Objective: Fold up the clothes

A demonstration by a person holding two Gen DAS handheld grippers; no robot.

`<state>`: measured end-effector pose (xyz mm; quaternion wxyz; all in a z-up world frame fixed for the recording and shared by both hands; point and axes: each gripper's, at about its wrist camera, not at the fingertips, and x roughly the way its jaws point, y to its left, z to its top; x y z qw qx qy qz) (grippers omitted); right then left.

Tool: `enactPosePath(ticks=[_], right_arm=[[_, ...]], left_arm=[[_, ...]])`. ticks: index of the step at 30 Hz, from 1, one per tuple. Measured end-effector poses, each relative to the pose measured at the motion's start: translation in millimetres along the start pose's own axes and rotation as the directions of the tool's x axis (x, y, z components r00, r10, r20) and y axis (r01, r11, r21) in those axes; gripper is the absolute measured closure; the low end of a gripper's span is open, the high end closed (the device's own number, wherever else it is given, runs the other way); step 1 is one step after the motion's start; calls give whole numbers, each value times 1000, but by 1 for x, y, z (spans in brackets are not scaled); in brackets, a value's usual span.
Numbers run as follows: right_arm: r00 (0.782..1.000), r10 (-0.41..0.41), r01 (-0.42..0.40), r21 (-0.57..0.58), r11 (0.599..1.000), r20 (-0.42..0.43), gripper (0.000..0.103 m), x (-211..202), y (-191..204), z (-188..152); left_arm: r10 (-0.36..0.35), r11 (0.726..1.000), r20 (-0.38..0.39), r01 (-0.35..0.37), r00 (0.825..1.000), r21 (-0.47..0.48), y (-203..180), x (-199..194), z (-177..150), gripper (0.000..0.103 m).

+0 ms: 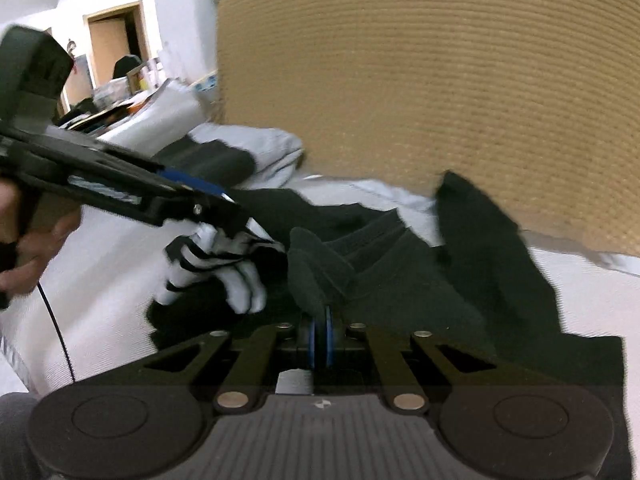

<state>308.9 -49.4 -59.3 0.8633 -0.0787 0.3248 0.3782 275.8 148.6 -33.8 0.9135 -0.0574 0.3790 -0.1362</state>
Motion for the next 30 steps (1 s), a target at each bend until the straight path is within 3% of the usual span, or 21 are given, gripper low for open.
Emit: enactPosePath(ticks=[3,7,12,15,17,19,21,24,30], right_arm=[[1000,-18,18,-31,999,6,97,1,18,-12],[998,-69,68,-144,987,-2,97,6,42,-28],[997,-66,70,-194,978,29,97,5,66,-33],[995,-76,92,-291,952,64,97,6,90,-40],[996,-65,80,-346,935,53,97,7,101,-46],[998,-51,64,-389,919,43,97,6,110,-53],[998,-47,63,-405,912,49,98,4,113,-57],[999,-41,51,-405,913,32,97,6,111,-59],[999,-29,20,-403,915,-16,77,7,100,-54]], left_arm=[[-97,986,-14,94,995,-135,6,-4,-20,52],[-91,986,30,94,995,-139,10,-14,-34,50],[-123,975,-6,120,992,-188,8,-12,-45,49],[-84,971,-27,76,996,-228,5,-2,-49,49],[-55,976,-64,40,996,-212,-3,7,-52,52],[-56,980,-62,43,997,-192,-8,8,-57,74],[-45,983,-54,35,998,-179,-13,10,-61,90],[-4,981,-48,-5,999,-192,-12,14,-66,94],[90,985,-21,-93,996,-146,-10,12,-70,95]])
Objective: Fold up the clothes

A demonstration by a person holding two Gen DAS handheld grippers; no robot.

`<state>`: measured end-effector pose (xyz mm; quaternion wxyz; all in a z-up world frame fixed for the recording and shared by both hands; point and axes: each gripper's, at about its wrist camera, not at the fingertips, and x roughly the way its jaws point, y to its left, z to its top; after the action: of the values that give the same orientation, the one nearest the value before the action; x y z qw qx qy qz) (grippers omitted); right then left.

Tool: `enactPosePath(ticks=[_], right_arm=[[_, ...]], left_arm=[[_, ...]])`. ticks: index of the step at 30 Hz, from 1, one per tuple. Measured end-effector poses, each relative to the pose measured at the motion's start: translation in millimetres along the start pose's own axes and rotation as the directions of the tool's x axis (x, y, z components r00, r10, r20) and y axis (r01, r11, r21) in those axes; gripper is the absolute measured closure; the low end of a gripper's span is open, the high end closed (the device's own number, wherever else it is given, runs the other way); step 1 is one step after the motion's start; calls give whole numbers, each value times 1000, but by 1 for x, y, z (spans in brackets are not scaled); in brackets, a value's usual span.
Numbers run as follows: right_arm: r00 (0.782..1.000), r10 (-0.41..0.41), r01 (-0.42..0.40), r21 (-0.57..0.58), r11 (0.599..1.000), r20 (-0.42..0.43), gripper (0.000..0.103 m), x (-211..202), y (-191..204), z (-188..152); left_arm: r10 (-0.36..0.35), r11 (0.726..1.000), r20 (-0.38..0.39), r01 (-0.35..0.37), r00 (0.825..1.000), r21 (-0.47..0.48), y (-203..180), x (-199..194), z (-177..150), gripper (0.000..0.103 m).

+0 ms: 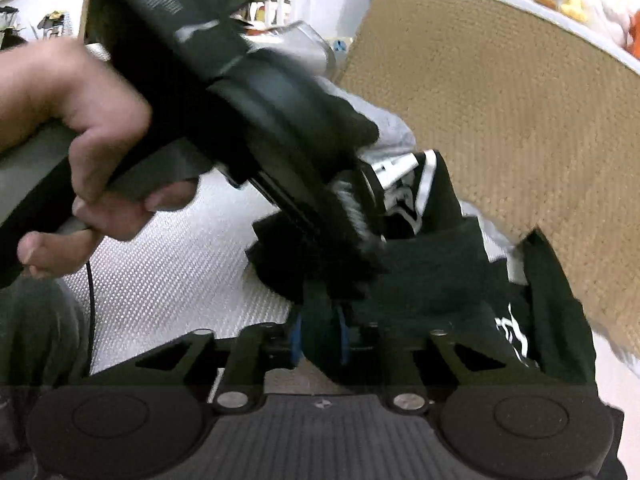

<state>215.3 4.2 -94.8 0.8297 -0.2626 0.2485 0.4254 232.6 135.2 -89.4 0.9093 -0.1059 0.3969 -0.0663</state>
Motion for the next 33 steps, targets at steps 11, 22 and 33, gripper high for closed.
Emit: enactPosePath(ticks=[11,22,33], right_arm=[[997,13,0,164,986,-75,53,-30,-40,6],[985,-99,137,299,944,-139,52,3,-102,-4],[970,110,-17,392,920,-218,57,26,-73,-27]], left_arm=[[87,983,56,-95,995,158,33,-6,-19,94],[112,991,102,-118,988,61,79,-31,-23,94],[163,984,129,-170,978,47,83,-39,-11,95]])
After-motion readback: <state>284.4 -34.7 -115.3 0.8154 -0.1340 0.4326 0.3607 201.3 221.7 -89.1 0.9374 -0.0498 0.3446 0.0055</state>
